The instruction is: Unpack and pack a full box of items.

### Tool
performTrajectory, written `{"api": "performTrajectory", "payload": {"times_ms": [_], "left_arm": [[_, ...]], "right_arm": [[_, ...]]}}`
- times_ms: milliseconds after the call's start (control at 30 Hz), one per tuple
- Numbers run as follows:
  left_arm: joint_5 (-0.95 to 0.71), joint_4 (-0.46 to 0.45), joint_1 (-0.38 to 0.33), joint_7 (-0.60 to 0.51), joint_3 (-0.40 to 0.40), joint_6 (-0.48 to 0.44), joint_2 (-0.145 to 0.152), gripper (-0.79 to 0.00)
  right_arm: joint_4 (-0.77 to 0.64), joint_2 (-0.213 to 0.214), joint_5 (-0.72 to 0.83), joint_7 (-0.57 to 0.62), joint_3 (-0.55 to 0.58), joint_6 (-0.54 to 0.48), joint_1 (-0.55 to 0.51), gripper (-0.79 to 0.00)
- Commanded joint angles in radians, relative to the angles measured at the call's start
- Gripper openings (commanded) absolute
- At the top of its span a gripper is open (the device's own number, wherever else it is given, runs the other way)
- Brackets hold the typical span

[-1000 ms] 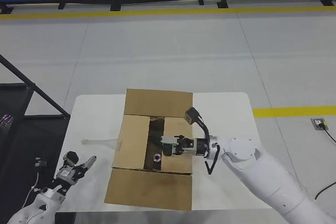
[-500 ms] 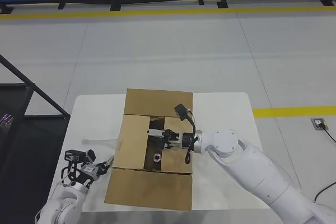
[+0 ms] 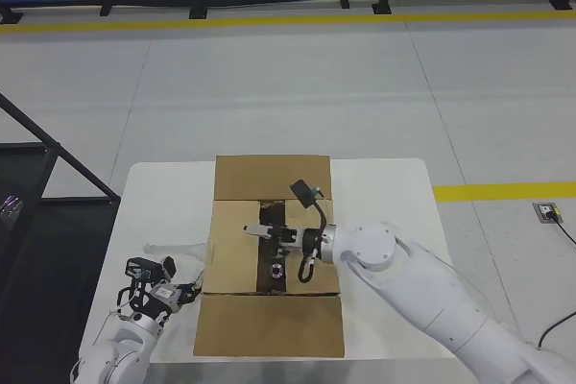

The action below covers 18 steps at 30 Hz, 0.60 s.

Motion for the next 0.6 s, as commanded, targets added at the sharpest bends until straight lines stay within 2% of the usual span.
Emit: {"api": "performTrajectory", "payload": {"times_ms": [0, 200, 567], "left_arm": [[-0.011, -0.001, 0.006, 0.009, -0.009, 0.008, 0.0, 0.0], [-0.056, -0.01, 0.036, 0.027, -0.059, -0.005, 0.004, 0.0], [-0.123, -0.091, 0.125, 0.038, -0.161, -0.06, 0.013, 0.0]], "right_arm": [[0.016, -0.011, -0.013, -0.009, -0.007, 0.03, 0.01, 0.0], [0.098, -0.059, -0.025, -0.012, -0.041, 0.06, 0.045, 0.0], [0.301, -0.16, 0.003, 0.04, -0.091, -0.076, 0.072, 0.0]]}}
